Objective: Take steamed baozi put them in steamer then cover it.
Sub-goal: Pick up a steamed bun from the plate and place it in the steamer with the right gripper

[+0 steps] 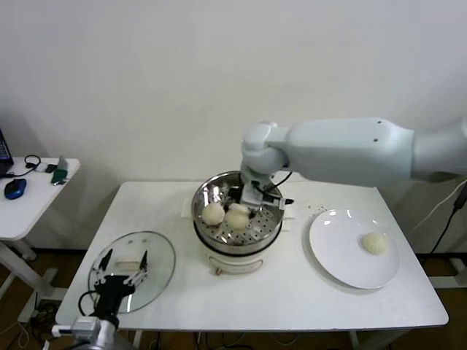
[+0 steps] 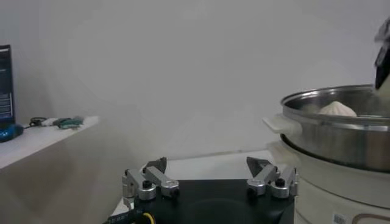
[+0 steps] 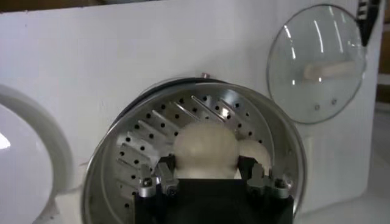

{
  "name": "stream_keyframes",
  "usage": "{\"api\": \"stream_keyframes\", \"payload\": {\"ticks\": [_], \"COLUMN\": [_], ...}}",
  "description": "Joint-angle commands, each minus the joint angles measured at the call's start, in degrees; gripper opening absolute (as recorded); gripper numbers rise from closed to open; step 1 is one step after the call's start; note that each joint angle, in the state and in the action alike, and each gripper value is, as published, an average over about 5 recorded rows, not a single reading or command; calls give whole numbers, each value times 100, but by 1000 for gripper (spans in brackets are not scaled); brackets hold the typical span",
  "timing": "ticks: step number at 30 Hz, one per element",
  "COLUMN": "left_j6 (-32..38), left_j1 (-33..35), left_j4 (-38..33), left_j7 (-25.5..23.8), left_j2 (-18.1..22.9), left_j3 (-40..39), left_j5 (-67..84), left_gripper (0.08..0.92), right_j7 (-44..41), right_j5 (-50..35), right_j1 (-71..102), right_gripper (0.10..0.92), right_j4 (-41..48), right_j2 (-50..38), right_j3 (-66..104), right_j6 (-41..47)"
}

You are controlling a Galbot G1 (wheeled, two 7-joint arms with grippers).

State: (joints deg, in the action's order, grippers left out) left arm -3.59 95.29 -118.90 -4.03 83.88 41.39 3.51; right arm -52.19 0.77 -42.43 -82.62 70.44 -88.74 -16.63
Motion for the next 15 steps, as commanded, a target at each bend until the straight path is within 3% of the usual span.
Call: {"api": "stream_keyframes", "payload": {"ticks": [1, 11, 15], "left_j6": [29, 69, 71], "left_j1": [41, 80, 82], "left_j4": [3, -11, -15], "left_j7": [8, 18, 19], "left_j2": [7, 11, 18], "left_j3": [14, 28, 24], "left_j5": [26, 46, 49], "left_gripper": [823, 823, 823], "right_j7": [83, 64, 88], "right_j5": [415, 323, 239], "right_j1": [716, 676, 624], "right_gripper": [675, 684, 736], "right_j4": [493, 537, 613], "right_j2": [410, 435, 422], "right_j3": [-12, -17, 47], "right_j6": [-68, -113, -238]}}
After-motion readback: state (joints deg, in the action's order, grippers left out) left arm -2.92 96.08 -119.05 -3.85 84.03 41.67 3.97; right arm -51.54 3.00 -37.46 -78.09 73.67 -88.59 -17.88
